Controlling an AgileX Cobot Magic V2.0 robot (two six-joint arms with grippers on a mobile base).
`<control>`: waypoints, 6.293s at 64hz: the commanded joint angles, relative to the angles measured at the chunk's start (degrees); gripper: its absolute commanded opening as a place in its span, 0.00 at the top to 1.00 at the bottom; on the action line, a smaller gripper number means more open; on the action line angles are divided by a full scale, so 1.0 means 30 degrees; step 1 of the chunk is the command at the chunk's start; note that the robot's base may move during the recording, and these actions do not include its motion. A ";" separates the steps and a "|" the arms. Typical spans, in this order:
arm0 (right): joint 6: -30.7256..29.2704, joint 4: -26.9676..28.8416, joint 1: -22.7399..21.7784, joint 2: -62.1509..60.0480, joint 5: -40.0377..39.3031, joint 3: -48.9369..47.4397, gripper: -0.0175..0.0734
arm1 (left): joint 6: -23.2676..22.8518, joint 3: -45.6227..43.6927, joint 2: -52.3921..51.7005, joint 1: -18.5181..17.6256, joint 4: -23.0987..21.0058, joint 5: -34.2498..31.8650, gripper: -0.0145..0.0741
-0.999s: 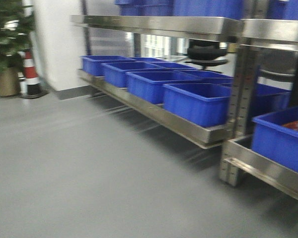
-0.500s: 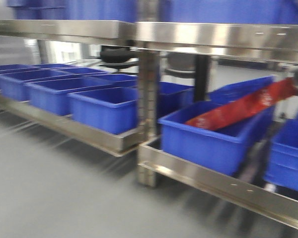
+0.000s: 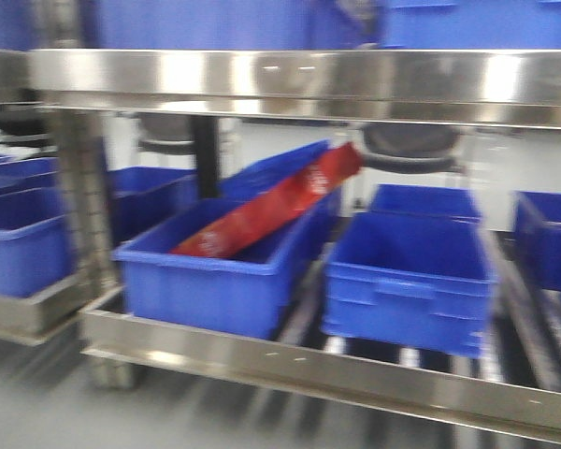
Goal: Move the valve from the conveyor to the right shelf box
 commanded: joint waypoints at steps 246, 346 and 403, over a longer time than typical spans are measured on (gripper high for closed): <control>-0.0053 -0.0130 -0.0041 -0.0214 -0.1461 -0.0324 0.98 | -0.0145 -0.0142 -0.0203 -0.0105 -0.0178 -0.0907 0.96; -0.0053 0.1007 0.7701 1.0566 0.1006 -0.6352 0.86 | 0.1477 -0.8356 1.2907 -0.9431 -0.1086 -0.1624 0.95; -0.0053 0.0783 0.7666 0.5896 0.1295 -0.6433 0.75 | 0.1477 -0.8356 0.9078 -0.8772 -0.1005 -0.0045 0.47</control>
